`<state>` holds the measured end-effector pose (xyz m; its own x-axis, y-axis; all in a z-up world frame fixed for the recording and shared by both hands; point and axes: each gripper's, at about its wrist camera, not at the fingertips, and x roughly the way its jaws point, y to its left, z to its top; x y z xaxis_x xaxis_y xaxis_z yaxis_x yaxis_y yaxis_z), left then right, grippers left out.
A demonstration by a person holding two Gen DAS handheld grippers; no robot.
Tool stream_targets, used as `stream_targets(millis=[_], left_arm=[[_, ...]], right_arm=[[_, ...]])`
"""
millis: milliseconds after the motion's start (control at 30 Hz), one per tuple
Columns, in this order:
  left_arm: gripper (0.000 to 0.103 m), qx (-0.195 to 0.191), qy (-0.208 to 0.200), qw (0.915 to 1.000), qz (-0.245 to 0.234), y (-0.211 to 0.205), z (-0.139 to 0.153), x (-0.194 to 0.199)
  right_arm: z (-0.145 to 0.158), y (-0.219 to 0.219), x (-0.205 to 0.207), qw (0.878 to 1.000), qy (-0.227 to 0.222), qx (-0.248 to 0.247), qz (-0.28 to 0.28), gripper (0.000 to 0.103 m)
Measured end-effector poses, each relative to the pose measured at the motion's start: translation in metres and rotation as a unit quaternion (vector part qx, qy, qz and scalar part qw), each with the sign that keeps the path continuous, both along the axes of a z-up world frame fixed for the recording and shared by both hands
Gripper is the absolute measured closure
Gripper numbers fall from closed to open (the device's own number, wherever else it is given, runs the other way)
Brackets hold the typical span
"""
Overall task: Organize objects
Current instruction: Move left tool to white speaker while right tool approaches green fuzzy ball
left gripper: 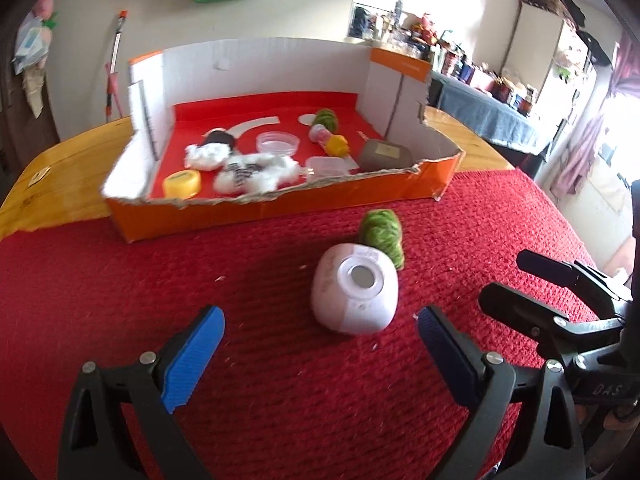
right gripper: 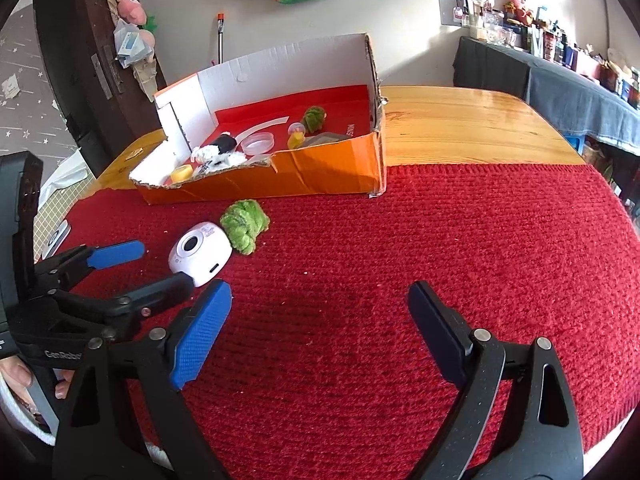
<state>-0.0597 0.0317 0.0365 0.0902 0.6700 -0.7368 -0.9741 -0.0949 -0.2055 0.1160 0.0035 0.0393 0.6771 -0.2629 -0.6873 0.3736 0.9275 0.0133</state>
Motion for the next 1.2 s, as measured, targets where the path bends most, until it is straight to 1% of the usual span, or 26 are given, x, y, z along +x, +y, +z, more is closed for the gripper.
stream_targets(millis=[67,167,300,367,500,567,767,1033,1200], left_arm=[[0.004,-0.01,-0.003,0.9999,-0.012,0.007,-0.002,0.002],[0.004,-0.019,-0.005,0.9997,-0.013,0.015,-0.008,0.001],[0.008,-0.014,0.029,0.9995,-0.002,0.019,-0.009,0.0],[0.008,-0.012,0.034,0.9994,0.0,0.02,-0.01,-0.004],[0.015,-0.005,0.04,0.9992,0.002,0.02,-0.009,-0.012],[0.015,-0.002,0.047,0.9988,0.01,0.019,-0.009,-0.018],[0.023,0.002,0.039,0.9992,0.013,0.018,-0.009,-0.035],[0.026,0.006,0.031,0.9993,0.018,0.008,-0.01,-0.053],[0.026,0.011,0.03,0.9994,0.015,0.006,-0.01,-0.06]], right_arm=[[0.001,-0.002,0.0,1.0,0.0,0.0,-0.002,0.012],[0.003,-0.005,-0.001,1.0,-0.002,-0.001,-0.004,0.012],[0.003,-0.009,-0.003,1.0,-0.005,0.003,-0.009,0.012],[0.003,-0.011,-0.003,1.0,-0.006,0.006,-0.011,0.012],[0.002,-0.012,-0.001,1.0,-0.005,0.01,-0.01,0.012],[0.0,-0.011,0.001,1.0,-0.003,0.01,-0.008,0.012],[-0.003,-0.007,0.01,1.0,0.005,0.008,0.002,0.012],[-0.005,-0.002,0.026,1.0,0.01,0.011,0.015,0.012],[-0.004,0.006,0.05,0.999,0.021,0.001,0.033,0.012]])
